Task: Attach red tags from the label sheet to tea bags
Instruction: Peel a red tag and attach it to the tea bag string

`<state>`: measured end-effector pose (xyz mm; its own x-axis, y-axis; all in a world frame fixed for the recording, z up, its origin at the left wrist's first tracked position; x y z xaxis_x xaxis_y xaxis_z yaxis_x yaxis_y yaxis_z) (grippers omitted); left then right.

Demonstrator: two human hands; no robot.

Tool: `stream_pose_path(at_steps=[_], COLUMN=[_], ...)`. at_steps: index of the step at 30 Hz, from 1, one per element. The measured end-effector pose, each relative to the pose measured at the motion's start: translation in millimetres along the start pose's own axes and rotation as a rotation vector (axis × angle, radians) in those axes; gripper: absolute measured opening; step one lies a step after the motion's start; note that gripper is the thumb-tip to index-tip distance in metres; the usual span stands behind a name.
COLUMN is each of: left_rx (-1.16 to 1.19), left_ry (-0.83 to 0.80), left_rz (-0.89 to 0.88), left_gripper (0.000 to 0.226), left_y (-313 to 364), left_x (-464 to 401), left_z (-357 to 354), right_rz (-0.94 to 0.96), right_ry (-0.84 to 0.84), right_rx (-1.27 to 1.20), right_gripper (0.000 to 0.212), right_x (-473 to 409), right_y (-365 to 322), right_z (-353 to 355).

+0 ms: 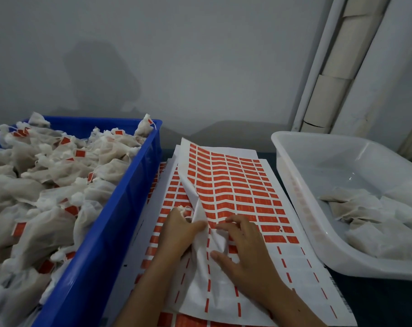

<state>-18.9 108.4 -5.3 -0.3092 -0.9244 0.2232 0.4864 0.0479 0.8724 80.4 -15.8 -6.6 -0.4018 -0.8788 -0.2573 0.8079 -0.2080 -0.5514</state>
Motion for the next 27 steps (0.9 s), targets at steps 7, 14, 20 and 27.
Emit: stream_pose_path(at_steps=[7, 14, 20, 27], left_rx=[0.251, 0.389, 0.438, 0.479], left_ry=[-0.071, -0.150, -0.139, -0.092], left_rz=[-0.018, -0.021, -0.075, -0.142], left_gripper=[0.030, 0.029, 0.033, 0.036], left_y=[-0.2, 0.8, 4.9, 5.7], left_x=[9.5, 15.9, 20.7, 21.4], left_z=[4.1, 4.6, 1.0, 1.5], right_rz=[0.015, 0.035, 0.055, -0.056], right_ry=[0.069, 0.157, 0.282, 0.288], right_rx=[0.004, 0.071, 0.144, 0.016], right_gripper=[0.052, 0.055, 0.042, 0.029], right_x=[1.0, 3.5, -12.8, -24.6], right_y=[-6.7, -15.6, -41.5, -43.6], right_z=[12.8, 23.7, 38.1, 28.1])
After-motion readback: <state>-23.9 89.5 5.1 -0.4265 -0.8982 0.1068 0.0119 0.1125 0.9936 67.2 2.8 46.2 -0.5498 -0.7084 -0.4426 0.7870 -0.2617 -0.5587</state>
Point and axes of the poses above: each hand's wrist, its own x-axis away from the middle knuckle, its own z-axis out of the back of the hand, y = z × x, the point moved 6 cm from there along -x, towards the middle knuckle, and after that the axes turned 1 degree about y, right-handed, at the moved point
